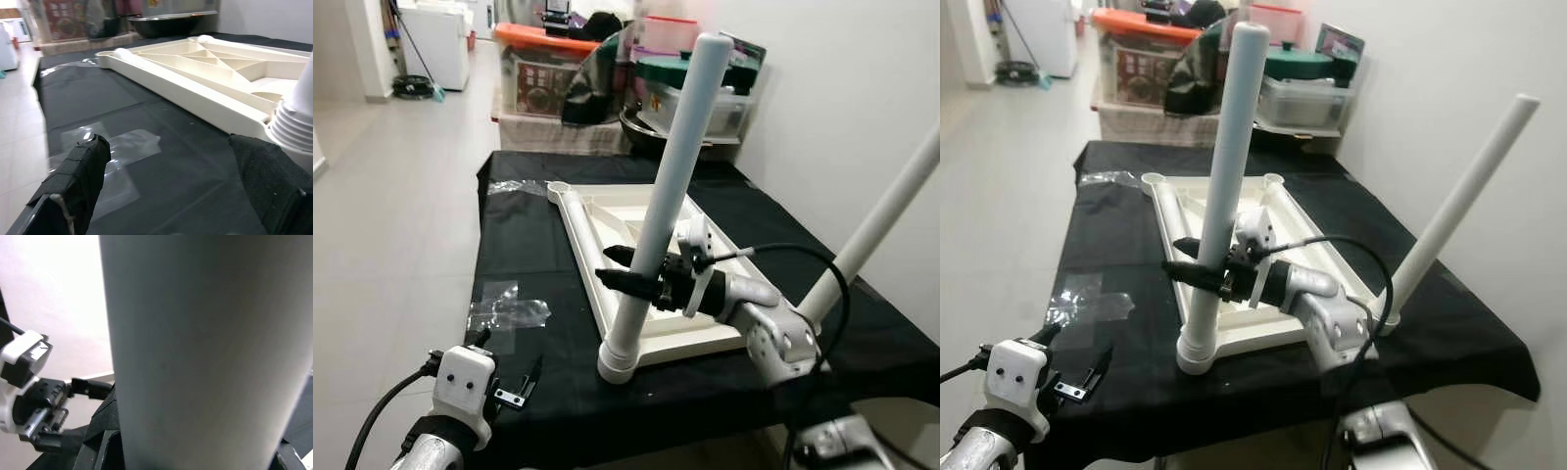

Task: Building children table

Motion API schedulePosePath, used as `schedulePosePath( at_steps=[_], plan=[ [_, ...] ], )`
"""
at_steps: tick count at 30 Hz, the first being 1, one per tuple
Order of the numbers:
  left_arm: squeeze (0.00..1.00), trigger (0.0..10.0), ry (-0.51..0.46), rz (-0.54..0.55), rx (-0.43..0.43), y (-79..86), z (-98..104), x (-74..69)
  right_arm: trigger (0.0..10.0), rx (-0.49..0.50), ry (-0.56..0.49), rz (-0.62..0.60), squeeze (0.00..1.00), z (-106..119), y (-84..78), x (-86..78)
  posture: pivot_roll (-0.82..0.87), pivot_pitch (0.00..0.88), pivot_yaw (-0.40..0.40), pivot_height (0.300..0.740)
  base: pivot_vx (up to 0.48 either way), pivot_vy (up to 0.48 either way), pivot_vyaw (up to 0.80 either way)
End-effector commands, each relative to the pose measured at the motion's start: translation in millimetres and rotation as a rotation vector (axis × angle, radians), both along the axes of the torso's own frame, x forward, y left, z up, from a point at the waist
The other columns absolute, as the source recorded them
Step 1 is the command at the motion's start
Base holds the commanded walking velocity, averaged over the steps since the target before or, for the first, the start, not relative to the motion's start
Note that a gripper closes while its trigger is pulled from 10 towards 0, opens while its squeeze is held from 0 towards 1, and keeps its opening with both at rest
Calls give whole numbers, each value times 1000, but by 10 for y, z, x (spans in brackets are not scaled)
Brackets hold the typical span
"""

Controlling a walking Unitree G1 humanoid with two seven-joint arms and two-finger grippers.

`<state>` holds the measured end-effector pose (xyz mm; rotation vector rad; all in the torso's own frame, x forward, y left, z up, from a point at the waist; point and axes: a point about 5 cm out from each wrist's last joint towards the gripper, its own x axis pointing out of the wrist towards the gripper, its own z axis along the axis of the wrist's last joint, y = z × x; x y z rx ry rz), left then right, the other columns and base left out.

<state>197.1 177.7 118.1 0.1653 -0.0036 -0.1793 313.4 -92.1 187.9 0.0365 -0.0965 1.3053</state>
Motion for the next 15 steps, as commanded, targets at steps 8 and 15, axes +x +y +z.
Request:
schedulePosePath(
  at_steps=[8,15],
  plan=[
    [0,10000,6,-22,0,-39,-30,33,10000,-96,131,-1,0,-361,-13,-34,123,0,-118,740,0,0,0],
    [0,10000,8,-19,-8,-66,-43,18,10000,-103,156,5,0,-372,15,-24,133,0,-133,740,0,0,0]
  ],
)
